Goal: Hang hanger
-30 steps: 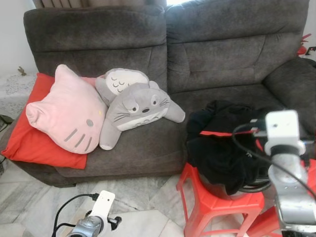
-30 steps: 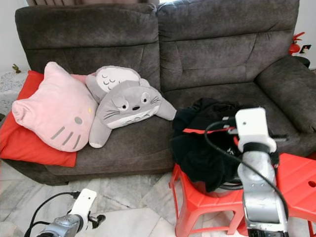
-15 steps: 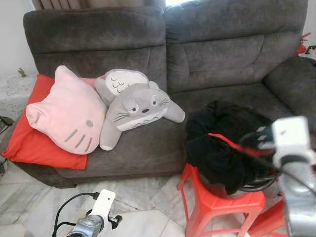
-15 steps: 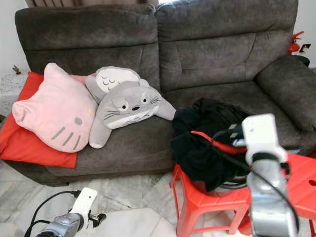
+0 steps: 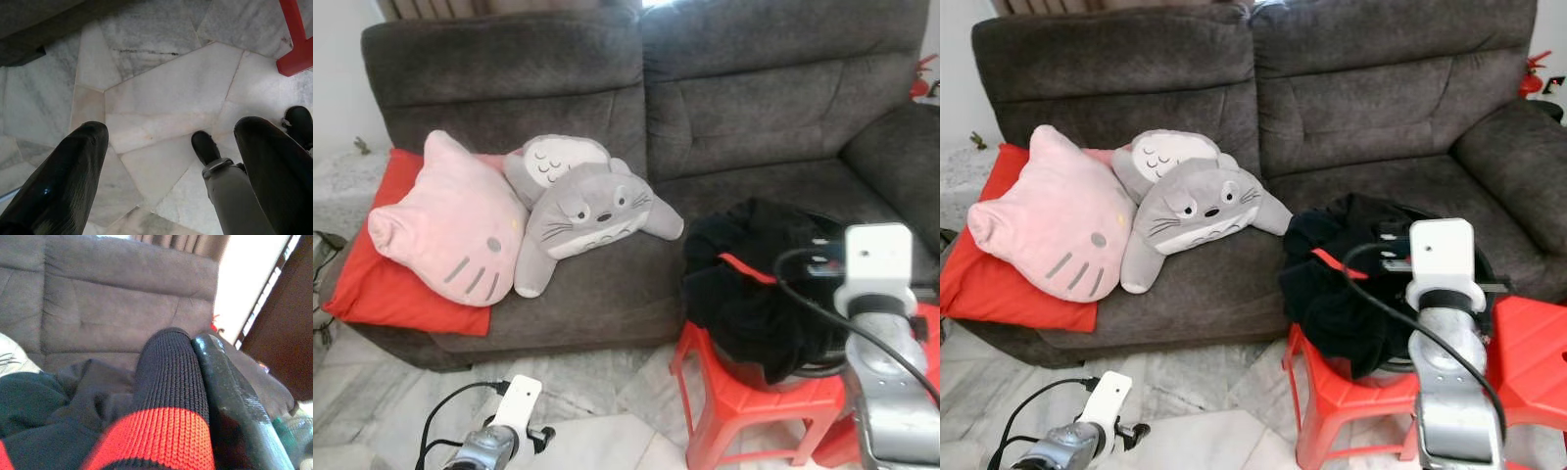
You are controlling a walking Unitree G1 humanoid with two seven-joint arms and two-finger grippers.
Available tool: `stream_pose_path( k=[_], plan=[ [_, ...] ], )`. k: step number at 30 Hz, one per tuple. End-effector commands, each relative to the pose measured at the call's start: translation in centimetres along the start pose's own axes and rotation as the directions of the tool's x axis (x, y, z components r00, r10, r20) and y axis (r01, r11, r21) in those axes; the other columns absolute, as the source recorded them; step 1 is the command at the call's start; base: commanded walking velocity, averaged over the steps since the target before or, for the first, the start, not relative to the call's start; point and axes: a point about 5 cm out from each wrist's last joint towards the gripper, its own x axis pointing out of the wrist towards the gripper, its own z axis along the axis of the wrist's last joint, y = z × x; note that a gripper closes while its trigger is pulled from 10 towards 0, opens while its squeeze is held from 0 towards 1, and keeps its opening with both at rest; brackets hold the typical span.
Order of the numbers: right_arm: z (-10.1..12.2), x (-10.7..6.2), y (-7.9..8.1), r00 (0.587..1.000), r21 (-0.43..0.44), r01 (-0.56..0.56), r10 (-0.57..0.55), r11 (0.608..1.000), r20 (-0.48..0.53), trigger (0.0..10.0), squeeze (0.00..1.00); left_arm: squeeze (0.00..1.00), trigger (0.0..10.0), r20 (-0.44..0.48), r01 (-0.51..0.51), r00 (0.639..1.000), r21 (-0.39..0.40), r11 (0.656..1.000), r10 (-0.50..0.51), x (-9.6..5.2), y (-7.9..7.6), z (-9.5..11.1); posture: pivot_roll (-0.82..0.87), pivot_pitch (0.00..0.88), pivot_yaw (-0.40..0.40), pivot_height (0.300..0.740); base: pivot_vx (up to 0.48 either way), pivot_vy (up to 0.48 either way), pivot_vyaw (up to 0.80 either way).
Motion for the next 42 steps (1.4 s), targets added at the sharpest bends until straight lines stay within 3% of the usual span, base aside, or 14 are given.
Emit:
stream_pose_path(
  k=[1, 4, 12, 16, 17, 18, 21, 28, 30, 33, 34, 35, 36, 42],
  plan=[
    [-2.7, 0.0, -0.8, 0.988, -0.012, 0.054, -0.055, 0.998, -0.147, 0.0, 0.0, 0.0, 10.0, -0.025, -0.011, 1.0, 0.006, 1.0, 0.011, -0.1, 0.4, -0.7, -0.25, 0.0, 0.084, 0.74, 0.0, 0.0, 0.0],
    [-2.5, 0.0, -0.7, 0.991, -0.071, 0.031, -0.039, 0.997, -0.125, 0.0, 0.0, 0.0, 10.0, -0.025, -0.012, 1.0, 0.002, 1.0, 0.012, -0.1, 0.4, -0.7, -0.24, 0.0, 0.083, 0.74, 0.0, 0.0, 0.0],
    [-3.7, 0.6, 0.9, 0.981, -0.133, -0.118, 0.095, 0.984, -0.17, 0.0, 0.0, 0.0, 10.0, -0.026, -0.011, 1.0, 0.004, 1.0, 0.011, -0.1, 0.4, -0.7, -0.24, 0.0, 0.083, 0.74, 0.0, 0.0, 0.0],
    [-3.6, 0.8, 1.1, 0.98, -0.163, -0.142, 0.115, 0.976, -0.164, 0.0, 0.0, 0.0, 10.0, -0.025, -0.011, 1.0, 0.004, 1.0, 0.011, -0.1, 0.4, -0.7, -0.24, 0.0, 0.083, 0.74, 0.0, 0.0, 0.0],
    [-3.6, 1.0, 1.7, 0.975, -0.222, -0.192, 0.161, 0.956, -0.152, 0.0, 0.0, 0.0, 10.0, -0.025, -0.012, 1.0, 0.003, 1.0, 0.012, -0.1, 0.4, -0.7, -0.24, 0.0, 0.083, 0.74, 0.0, 0.0, 0.0],
    [-3.6, 1.0, 1.7, 0.975, -0.222, -0.192, 0.161, 0.956, -0.152, 0.0, 0.0, 0.0, 10.0, -0.025, -0.012, 1.0, 0.003, 1.0, 0.012, -0.1, 0.4, -0.7, -0.24, 0.0, 0.083, 0.74, 0.0, 0.0, 0.0],
    [-3.5, 1.5, 2.4, 0.966, -0.328, -0.256, 0.226, 0.909, -0.127, 0.0, 0.0, 0.0, 10.0, -0.026, -0.013, 1.0, 0.002, 1.0, 0.013, -0.1, 0.5, -0.7, -0.24, 0.0, 0.077, 0.74, 0.0, 0.0, 0.0],
    [-3.7, 2.1, 2.5, 0.959, -0.355, -0.282, 0.247, 0.891, -0.142, 0.0, 0.0, 0.0, 10.0, -0.026, -0.013, 1.0, 0.002, 1.0, 0.013, -0.1, 0.4, -0.8, -0.24, 0.0, 0.076, 0.74, 0.0, 0.0, 0.0],
    [-3.8, 2.1, 2.5, 0.959, -0.356, -0.281, 0.242, 0.891, -0.149, 9.6, 0.0, 0.0, 10.0, -0.027, -0.012, 1.0, 0.002, 1.0, 0.012, -0.1, 0.4, -0.8, -0.24, 0.0, 0.074, 0.74, 0.0, 0.0, 0.0],
    [-3.9, 2.0, 2.4, 0.959, -0.353, -0.278, 0.241, 0.893, -0.148, 10.0, 0.0, 0.0, 10.0, -0.028, -0.012, 1.0, 0.002, 1.0, 0.012, -0.1, 0.4, -0.8, -0.24, 0.0, 0.074, 0.74, 0.0, 0.0, 0.0],
    [-3.9, 1.9, 2.3, 0.962, -0.349, -0.27, 0.232, 0.898, -0.145, 10.0, 0.39, 0.0, 10.0, -0.028, -0.012, 1.0, 0.002, 1.0, 0.012, -0.1, 0.4, -0.8, -0.24, 0.0, 0.074, 0.74, 0.0, 0.0, 0.0],
    [-3.9, 1.9, 2.2, 0.963, -0.346, -0.263, 0.226, 0.901, -0.143, 10.0, 0.39, 0.0, 10.0, -0.028, -0.012, 1.0, 0.001, 1.0, 0.012, -0.1, 0.4, -0.8, -0.24, 0.0, 0.074, 0.74, 0.0, 0.0, 0.0],
    [-3.7, 1.8, 1.8, 0.972, -0.331, -0.229, 0.195, 0.915, -0.132, 10.0, 1.0, 0.0, 10.0, -0.029, -0.011, 1.0, 0.001, 1.0, 0.011, -0.1, 0.4, -0.8, -0.24, 0.0, 0.078, 0.74, 0.0, 0.0, 0.0],
    [-3.6, 1.2, 1.2, 0.979, -0.292, -0.186, 0.152, 0.938, -0.135, 10.0, 1.0, 0.0, 10.0, -0.03, -0.009, 1.0, 0.002, 1.0, 0.009, -0.1, 0.5, -0.8, -0.24, 0.0, 0.08, 0.74, 0.0, 0.0, 0.0]
  ],
)
